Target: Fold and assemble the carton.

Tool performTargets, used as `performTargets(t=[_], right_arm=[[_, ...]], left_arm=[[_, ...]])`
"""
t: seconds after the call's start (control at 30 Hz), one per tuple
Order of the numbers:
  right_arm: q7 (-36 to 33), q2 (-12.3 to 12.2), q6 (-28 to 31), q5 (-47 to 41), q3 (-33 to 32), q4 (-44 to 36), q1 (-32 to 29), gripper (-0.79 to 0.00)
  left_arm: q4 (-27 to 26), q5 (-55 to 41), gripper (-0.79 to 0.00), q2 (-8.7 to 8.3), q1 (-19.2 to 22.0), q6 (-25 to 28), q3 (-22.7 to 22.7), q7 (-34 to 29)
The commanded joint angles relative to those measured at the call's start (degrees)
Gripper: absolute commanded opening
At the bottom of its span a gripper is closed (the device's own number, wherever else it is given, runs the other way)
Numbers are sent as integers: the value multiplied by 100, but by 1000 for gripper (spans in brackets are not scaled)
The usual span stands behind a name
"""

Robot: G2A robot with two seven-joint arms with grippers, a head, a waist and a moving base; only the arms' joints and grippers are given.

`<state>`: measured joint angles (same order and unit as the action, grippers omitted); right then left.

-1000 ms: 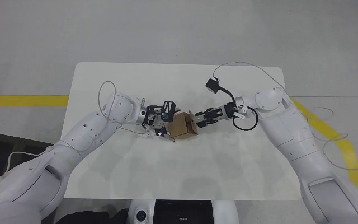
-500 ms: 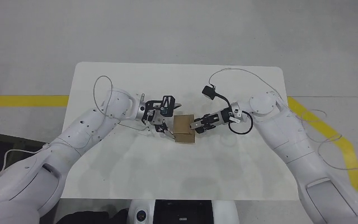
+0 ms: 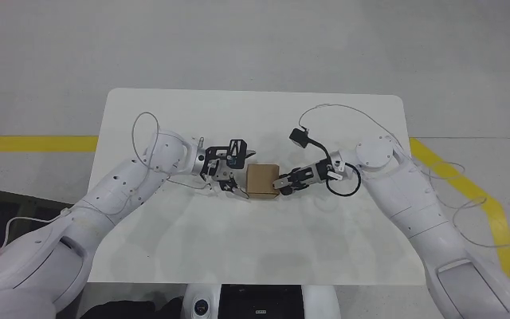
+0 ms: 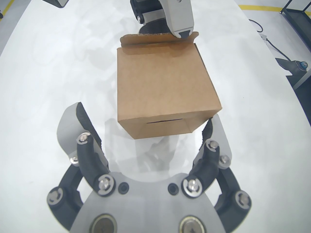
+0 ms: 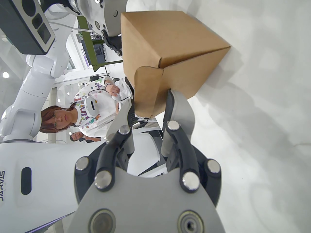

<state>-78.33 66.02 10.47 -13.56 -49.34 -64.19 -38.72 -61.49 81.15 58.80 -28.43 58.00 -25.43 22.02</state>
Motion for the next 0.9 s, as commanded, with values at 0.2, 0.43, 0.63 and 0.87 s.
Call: performTargets(t=[0.2,0.43,0.63,0.87], right_arm=[[88,-27,68,-173,-111,-87,-128,-554],[74,6,188,-668,-165,34,-196,-557],[95,34,140,-677,-113,225,-162,-600],[81,63,104,-684,-69,365,-112,-576]], left_arm=[[-32,-43,0,-36,-88,0,-113,-24],[-97,-53,0,-67,-157,0,-185,-89],[-145,-62,0,-76,-177,0,-204,-135],[-154,-45,0,-74,-191,0,-197,-189]])
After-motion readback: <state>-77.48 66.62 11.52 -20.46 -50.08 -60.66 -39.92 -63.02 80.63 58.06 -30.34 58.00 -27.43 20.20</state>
